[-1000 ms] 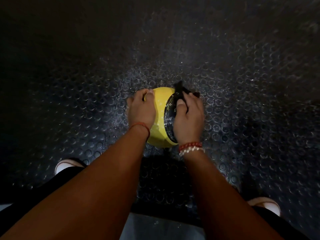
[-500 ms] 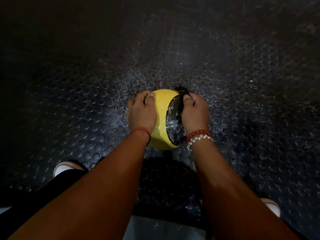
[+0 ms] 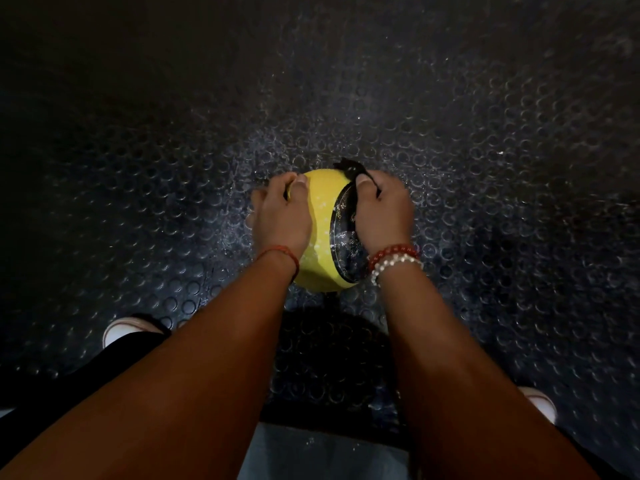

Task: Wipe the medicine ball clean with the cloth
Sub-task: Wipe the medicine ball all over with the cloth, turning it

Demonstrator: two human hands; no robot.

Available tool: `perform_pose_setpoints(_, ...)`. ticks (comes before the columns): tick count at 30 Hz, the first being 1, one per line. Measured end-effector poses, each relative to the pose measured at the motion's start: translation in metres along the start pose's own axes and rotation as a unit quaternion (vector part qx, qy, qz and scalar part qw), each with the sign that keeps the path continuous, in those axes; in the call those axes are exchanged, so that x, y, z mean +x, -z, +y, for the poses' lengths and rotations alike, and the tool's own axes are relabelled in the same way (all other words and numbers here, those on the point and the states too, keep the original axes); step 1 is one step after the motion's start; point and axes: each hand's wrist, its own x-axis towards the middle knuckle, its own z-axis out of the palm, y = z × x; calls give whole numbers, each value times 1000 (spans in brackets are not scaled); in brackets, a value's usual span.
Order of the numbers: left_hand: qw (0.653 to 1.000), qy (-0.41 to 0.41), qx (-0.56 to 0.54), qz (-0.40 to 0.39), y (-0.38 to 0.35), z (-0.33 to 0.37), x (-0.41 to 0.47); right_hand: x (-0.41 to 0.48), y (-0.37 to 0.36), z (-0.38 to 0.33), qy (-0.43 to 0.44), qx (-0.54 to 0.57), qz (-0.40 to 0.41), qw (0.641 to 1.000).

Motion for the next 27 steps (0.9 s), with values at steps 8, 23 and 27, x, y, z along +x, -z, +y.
perform_pose_setpoints(8,1000,2,17,6,-2,0,5,-32,-5,1,122,-9,43,992)
perform_pose_setpoints(23,1000,-10,-6,6,3,-9,2,6,4,15,-138,114,1,984)
perform_pose_setpoints(27,1000,-7,-16,10,4,-11,9,-27,-5,5,-29,30,38,998)
